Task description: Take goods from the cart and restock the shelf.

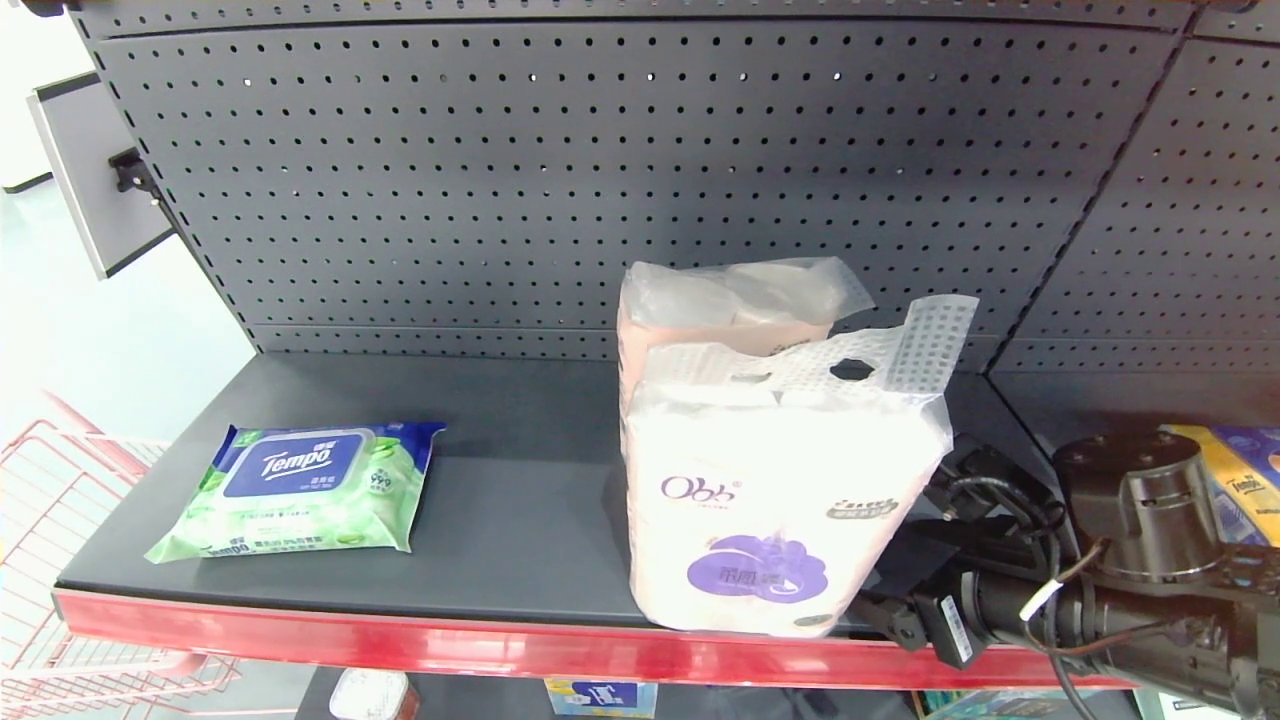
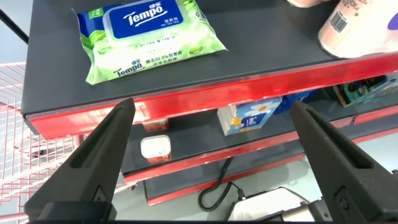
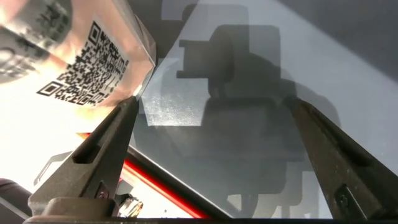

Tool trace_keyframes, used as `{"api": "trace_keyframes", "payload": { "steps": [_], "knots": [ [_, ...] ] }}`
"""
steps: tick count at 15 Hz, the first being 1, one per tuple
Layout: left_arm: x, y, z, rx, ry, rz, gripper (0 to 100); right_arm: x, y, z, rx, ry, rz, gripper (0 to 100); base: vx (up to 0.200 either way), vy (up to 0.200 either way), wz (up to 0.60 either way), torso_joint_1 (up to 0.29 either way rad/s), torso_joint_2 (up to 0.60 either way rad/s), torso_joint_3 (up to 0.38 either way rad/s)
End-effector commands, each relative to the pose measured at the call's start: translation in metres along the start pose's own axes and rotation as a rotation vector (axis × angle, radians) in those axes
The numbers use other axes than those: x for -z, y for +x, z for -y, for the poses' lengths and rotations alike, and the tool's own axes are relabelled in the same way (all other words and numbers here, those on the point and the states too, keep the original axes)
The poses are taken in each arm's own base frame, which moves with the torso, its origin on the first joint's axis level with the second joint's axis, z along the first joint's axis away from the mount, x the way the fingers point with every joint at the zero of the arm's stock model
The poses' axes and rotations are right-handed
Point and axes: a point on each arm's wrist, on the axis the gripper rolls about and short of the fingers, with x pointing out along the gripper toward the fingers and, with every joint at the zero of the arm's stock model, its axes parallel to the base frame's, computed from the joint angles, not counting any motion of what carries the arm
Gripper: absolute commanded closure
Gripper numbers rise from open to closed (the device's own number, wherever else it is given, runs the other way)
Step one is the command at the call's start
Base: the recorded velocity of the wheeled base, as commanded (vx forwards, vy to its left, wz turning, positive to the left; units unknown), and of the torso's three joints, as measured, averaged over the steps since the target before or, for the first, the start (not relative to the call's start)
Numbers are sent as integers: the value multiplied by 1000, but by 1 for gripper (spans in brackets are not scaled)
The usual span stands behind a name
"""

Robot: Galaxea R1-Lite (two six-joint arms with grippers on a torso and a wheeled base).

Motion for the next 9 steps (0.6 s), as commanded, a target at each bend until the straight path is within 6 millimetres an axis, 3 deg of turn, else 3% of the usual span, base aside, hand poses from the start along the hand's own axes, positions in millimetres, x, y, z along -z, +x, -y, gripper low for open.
{"api": "trace_keyframes", "payload": {
  "steps": [1, 9],
  "knots": [
    [0, 0, 0, 0, 0, -1, 0, 0, 2, -2, -6, -4, -6, 0, 0, 0, 0, 0, 0, 0],
    [0, 0, 0, 0, 0, -3, 0, 1, 3, -3, -11, -7, -12, 0, 0, 0, 0, 0, 0, 0]
  ]
}}
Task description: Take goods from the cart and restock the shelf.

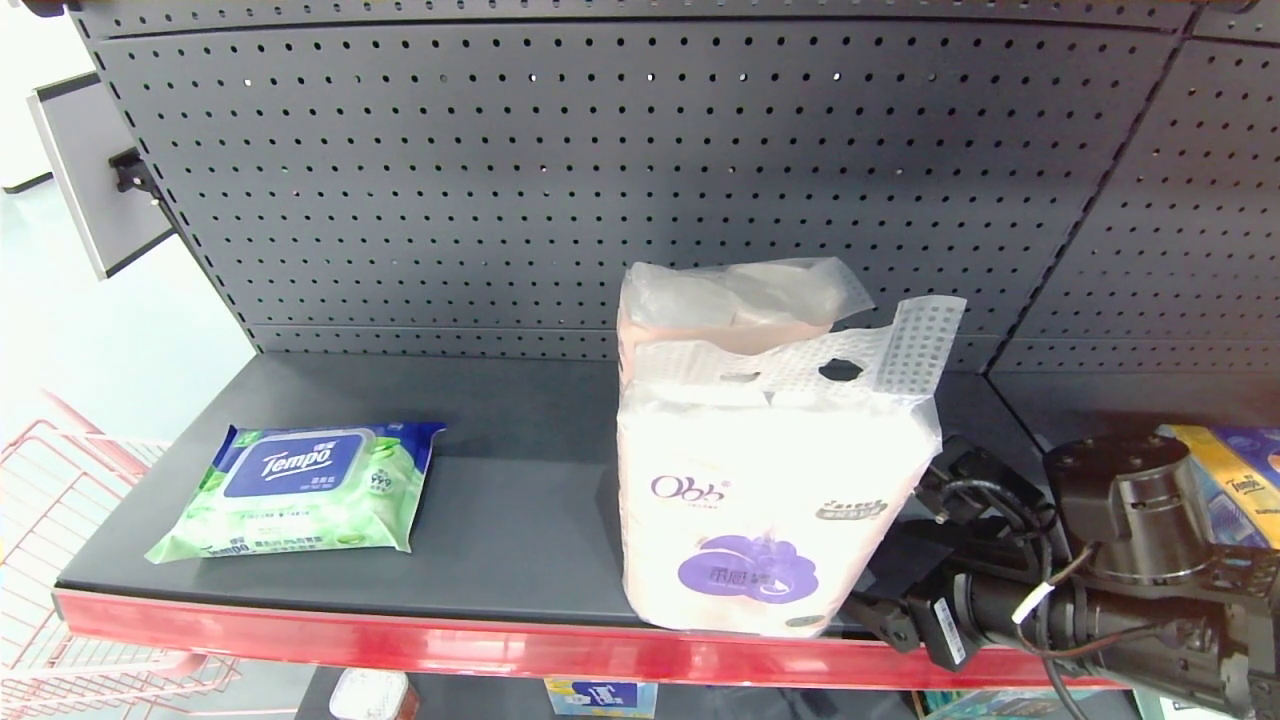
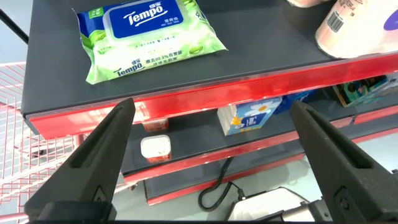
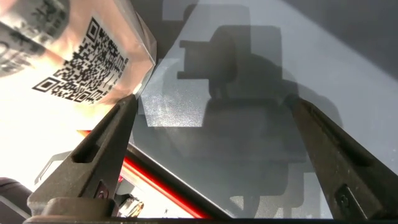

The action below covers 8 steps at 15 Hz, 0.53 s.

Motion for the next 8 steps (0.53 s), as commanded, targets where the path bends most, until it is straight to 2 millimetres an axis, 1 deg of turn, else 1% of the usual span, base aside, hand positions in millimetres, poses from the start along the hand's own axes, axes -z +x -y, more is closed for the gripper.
{"api": "trace_keyframes", "payload": {
  "steps": [1, 8],
  "knots": [
    [0, 0, 0, 0, 0, -1, 0, 1, 1, 0, -1, -1, -5, 0, 0, 0, 0, 0, 0, 0],
    [0, 0, 0, 0, 0, 0, 0, 0, -1, -1, -3, -1, 0, 0, 0, 0, 0, 0, 0, 0]
  ]
}}
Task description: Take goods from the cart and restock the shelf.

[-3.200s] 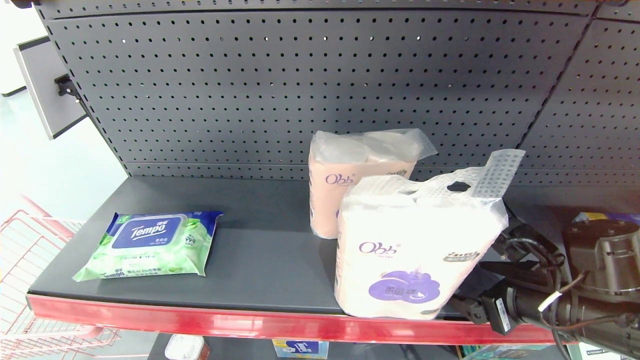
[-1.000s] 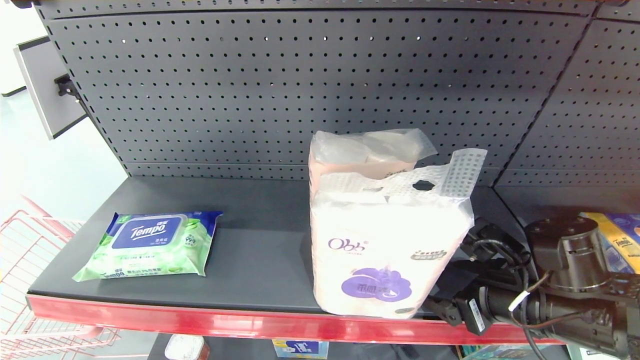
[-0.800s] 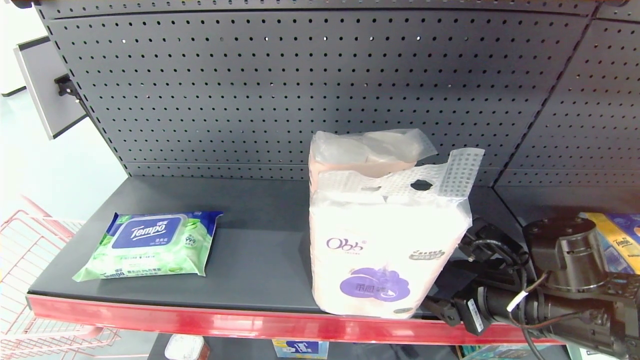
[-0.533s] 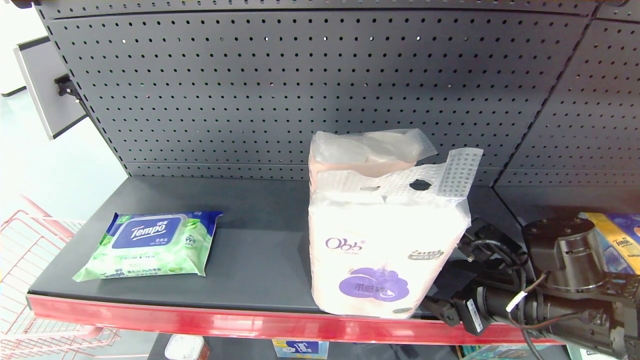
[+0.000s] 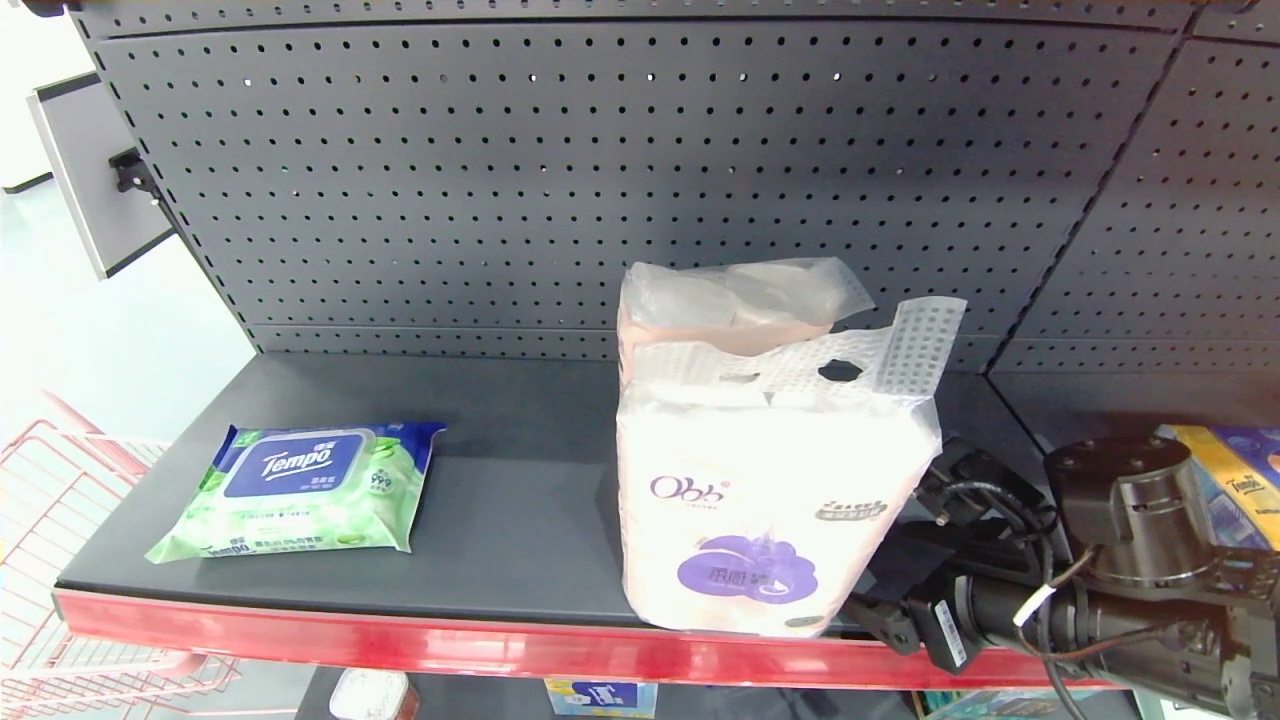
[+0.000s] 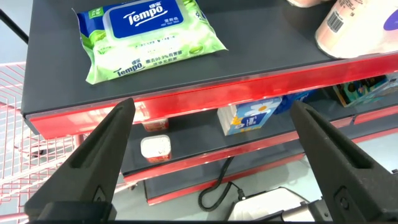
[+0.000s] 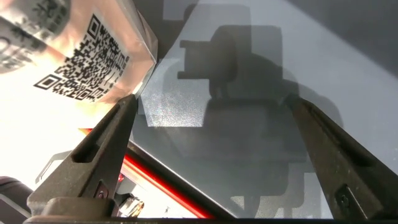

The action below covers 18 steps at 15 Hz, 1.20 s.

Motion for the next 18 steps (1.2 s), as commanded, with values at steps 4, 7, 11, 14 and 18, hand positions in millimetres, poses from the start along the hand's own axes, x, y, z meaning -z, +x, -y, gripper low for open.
{"api": "trace_keyframes", "payload": {
  "steps": [4, 7, 11, 14, 18],
  "knots": [
    [0, 0, 0, 0, 0, 1, 0, 0, 1, -1, -2, -2, -1, 0, 0, 0, 0, 0, 0, 0],
    [0, 0, 0, 0, 0, 1, 0, 0, 1, -1, -2, -2, -1, 0, 0, 0, 0, 0, 0, 0],
    [0, 0, 0, 0, 0, -1, 0, 0, 1, -1, -3, -4, -4, 0, 0, 0, 0, 0, 0, 0],
    [0, 0, 0, 0, 0, -1, 0, 0, 2, -1, -6, -5, -5, 0, 0, 0, 0, 0, 0, 0],
    [1, -1, 0, 0, 1, 2, 0, -1, 3, -5, -18, -13, -5, 0, 0, 0, 0, 0, 0, 0]
  ]
}}
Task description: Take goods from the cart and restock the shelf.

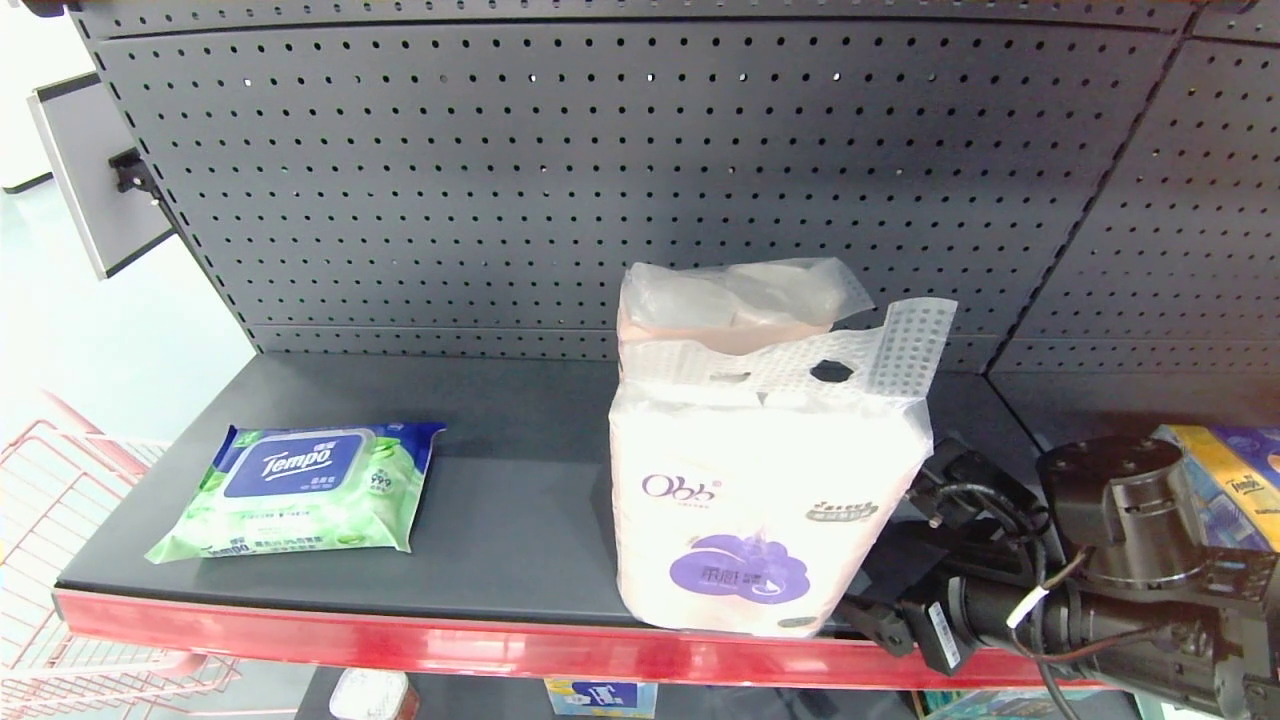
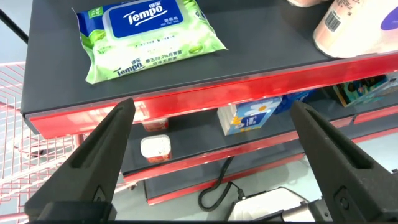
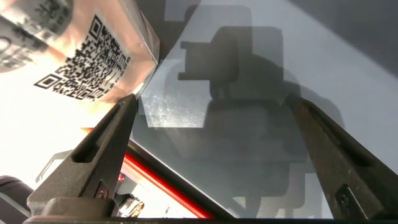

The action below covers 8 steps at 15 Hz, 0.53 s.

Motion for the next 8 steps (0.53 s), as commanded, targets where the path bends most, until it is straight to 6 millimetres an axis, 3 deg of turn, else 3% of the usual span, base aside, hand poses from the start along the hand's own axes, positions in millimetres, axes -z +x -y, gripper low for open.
{"api": "trace_keyframes", "payload": {
  "steps": [1, 8],
  "knots": [
    [1, 0, 0, 0, -1, -2, 0, 0, 2, -2, -7, -5, -4, 0, 0, 0, 0, 0, 0, 0],
    [3, -1, 0, 0, 0, 1, 0, 1, 1, 0, 3, 0, -7, 0, 0, 0, 0, 0, 0, 0]
  ]
}}
